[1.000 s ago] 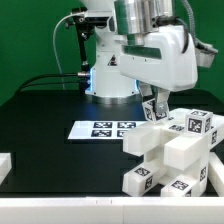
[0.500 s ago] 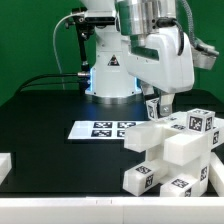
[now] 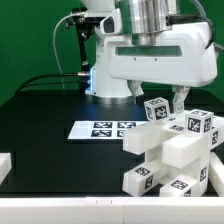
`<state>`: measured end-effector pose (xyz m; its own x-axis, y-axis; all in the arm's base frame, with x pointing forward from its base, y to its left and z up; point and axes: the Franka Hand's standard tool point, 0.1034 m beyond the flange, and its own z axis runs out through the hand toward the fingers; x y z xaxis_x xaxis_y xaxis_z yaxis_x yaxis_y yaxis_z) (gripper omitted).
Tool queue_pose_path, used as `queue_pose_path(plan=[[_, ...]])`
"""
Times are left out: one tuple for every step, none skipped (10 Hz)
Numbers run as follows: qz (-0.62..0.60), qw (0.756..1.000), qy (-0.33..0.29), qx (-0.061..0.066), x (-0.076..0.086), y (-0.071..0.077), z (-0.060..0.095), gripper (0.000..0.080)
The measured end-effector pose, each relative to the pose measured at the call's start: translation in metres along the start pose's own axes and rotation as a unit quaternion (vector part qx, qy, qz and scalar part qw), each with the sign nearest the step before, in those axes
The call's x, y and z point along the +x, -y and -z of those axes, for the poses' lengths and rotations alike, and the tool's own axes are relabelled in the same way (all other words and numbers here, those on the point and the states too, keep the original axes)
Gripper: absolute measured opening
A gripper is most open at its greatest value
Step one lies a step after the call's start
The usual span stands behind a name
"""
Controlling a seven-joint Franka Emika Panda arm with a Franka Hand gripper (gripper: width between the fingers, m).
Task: Assemble chair
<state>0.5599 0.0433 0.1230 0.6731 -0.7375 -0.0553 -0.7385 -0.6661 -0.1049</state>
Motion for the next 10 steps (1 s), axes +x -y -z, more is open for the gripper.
queue_pose_path(plan=[[0.028, 1.000, 0.000, 0.000, 0.0004, -0.0003, 0.0001, 0.0649], [0.054, 0.999, 0.000, 0.000, 0.0007, -0.0006, 0.0001, 0.0649], [0.092, 0.996, -0.001, -0.001, 0.0011, -0.0009, 0.0002, 0.0649], [0.116, 0.993, -0.001, -0.001, 0.0014, -0.0012, 0.0002, 0.0649], [0.212, 0.977, 0.004, -0.005, 0.0028, -0.0036, 0.0004, 0.0649], [0.280, 0.960, 0.007, -0.008, 0.0034, -0.0058, -0.0032, 0.0649], [0.325, 0.946, 0.009, -0.013, 0.0014, -0.0063, -0.0073, 0.0649], [0.321, 0.947, 0.008, -0.013, 0.0019, -0.0066, -0.0071, 0.0649], [0.312, 0.950, 0.009, -0.013, 0.0021, -0.0070, -0.0075, 0.0649], [0.311, 0.950, 0.009, -0.013, 0.0022, -0.0072, -0.0076, 0.0526]])
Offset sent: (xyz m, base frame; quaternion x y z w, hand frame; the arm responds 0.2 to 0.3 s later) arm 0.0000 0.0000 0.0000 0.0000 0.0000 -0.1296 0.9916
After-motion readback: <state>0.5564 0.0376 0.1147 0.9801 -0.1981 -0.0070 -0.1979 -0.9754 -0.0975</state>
